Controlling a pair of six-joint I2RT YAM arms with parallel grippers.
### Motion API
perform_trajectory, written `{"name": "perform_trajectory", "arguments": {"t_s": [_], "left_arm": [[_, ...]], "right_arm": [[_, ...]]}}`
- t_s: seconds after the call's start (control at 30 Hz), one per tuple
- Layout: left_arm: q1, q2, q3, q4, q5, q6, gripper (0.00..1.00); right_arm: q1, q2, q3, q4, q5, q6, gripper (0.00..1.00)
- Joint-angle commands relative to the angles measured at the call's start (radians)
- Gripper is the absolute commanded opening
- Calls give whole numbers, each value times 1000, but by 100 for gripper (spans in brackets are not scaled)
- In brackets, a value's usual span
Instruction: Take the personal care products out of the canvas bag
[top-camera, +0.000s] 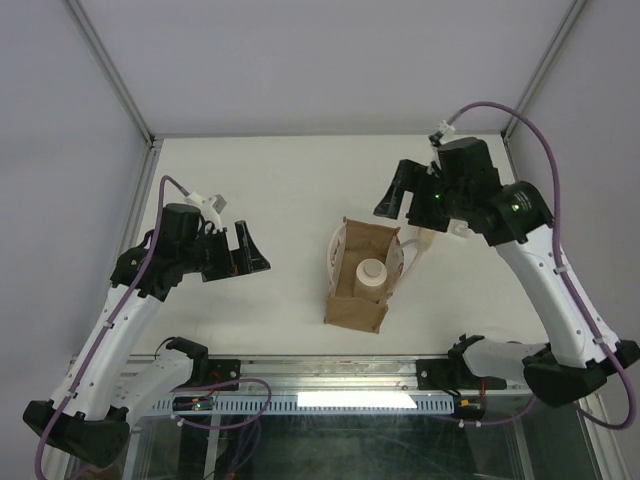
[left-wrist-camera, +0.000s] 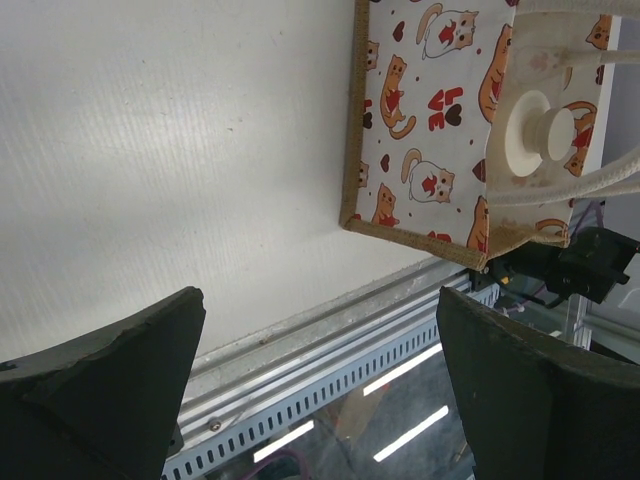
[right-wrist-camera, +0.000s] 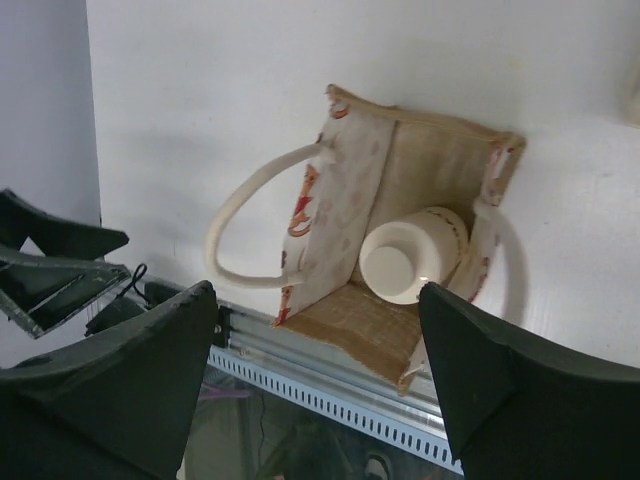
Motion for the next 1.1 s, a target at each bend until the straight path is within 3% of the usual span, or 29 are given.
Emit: {"name": "perform_trajectory", "arguments": {"t_s": [0.0, 0.33, 0.7, 1.07], "left_arm": [[-2, -26, -10, 38, 20, -26, 99], [-2, -37, -10, 37, 9, -46, 99], [-2, -52, -10, 30, 4, -60, 99], [-2, -62, 5, 4, -11, -57, 99]], "right_arm": [[158, 107, 89, -31, 106, 35, 85], [333, 179, -109, -40, 257, 76, 85], [344, 259, -226, 28, 317, 71, 91], [367, 377, -313, 124, 308, 105, 86]]}}
